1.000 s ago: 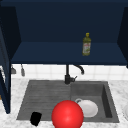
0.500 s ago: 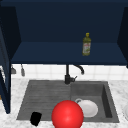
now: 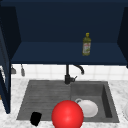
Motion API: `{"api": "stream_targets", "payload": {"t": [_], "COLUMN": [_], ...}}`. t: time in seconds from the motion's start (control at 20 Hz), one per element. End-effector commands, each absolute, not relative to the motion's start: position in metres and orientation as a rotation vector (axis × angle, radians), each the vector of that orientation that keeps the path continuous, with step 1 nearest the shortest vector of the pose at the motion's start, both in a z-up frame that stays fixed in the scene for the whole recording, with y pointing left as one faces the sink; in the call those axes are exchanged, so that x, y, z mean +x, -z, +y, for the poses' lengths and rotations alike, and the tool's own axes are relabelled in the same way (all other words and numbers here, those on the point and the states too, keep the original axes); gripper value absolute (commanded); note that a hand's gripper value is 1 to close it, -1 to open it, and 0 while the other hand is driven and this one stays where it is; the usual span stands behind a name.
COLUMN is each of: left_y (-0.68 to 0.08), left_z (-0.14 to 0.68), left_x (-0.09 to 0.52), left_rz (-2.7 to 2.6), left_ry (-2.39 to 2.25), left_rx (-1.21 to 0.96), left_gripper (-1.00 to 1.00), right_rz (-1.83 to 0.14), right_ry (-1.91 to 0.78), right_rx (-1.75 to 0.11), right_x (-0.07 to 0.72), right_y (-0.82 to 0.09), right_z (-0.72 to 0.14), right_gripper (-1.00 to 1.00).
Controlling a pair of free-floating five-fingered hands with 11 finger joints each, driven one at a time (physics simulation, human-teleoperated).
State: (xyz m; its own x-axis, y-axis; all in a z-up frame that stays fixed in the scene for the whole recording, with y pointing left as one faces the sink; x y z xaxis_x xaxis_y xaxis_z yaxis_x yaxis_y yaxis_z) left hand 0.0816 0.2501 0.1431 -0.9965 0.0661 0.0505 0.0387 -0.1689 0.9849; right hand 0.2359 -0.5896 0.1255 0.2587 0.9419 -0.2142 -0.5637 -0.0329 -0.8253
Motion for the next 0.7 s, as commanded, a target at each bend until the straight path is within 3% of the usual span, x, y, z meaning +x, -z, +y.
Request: {"api": "stream_targets", "payload": {"t": [0.0, 0.35, 0.65], "left_y": [-0.143, -0.143, -0.143], "left_z": [0.25, 0.25, 0.25], "left_x": [0.082, 0.082, 0.082], "left_rz": [2.014, 2.014, 2.014], "left_ry": [-2.385, -2.385, -2.385], "left_rx": [0.127, 0.127, 0.127], "left_gripper": [0.0, 0.0, 0.0], "right_rz": [-0.571, -0.719, -0.694], "right_ry": [-1.234, -1.146, -1.145], "right_rx": [-1.06, -1.274, -1.189], "right_x": [0.217, 0.214, 0.202], "right_y": [-0.12, -0.123, -0.166], "right_z": [-0.598, -0.584, -0.563], "right_gripper": [1.0, 1.0, 1.0]}}
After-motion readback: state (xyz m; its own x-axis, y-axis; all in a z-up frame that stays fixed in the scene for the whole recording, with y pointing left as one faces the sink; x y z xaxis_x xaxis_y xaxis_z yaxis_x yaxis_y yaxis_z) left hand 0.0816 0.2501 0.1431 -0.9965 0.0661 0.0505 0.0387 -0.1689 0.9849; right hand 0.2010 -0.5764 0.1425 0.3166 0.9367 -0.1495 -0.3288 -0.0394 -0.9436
